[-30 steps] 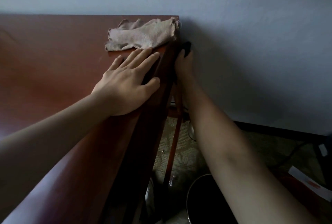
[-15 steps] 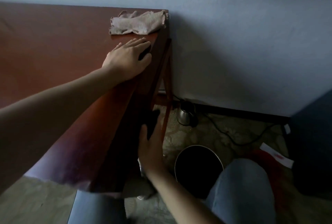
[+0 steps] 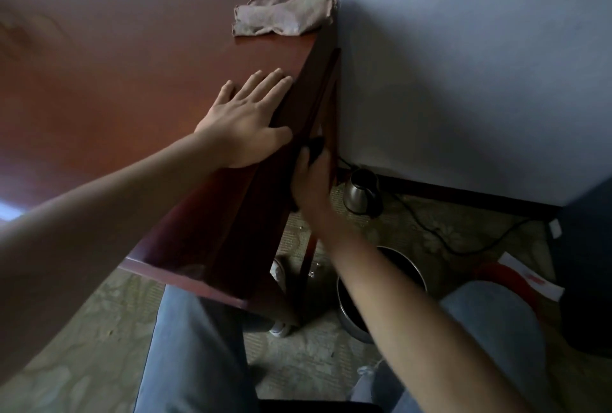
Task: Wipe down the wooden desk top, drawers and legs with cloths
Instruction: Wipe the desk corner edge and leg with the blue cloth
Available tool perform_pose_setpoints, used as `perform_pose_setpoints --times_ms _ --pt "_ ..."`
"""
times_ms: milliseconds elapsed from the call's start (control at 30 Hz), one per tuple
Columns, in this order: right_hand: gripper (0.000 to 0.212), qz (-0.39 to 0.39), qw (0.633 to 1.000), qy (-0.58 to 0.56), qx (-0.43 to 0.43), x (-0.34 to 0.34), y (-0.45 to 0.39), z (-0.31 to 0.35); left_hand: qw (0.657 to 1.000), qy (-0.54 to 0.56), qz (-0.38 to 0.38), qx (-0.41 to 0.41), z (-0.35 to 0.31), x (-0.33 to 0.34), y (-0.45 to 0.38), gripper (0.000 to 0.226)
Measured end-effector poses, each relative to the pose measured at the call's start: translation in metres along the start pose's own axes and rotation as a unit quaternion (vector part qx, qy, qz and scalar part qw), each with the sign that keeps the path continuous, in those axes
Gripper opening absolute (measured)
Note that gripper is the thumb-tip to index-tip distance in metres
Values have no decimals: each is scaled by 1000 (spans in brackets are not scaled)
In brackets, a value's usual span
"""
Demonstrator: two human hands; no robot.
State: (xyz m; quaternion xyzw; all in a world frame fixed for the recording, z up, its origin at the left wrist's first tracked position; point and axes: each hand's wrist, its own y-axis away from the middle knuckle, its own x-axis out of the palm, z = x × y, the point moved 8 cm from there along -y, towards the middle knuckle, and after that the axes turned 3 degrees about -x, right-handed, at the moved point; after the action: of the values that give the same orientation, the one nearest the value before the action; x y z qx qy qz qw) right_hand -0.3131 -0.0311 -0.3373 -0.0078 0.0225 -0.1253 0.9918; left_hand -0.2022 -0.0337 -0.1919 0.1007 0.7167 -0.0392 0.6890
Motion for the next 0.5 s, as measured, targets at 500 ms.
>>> perform_pose_setpoints --times_ms 500 --pt "43 43 998 -40 28 -8 160 -24 1000 -18 -1 6 -3 1 6 87"
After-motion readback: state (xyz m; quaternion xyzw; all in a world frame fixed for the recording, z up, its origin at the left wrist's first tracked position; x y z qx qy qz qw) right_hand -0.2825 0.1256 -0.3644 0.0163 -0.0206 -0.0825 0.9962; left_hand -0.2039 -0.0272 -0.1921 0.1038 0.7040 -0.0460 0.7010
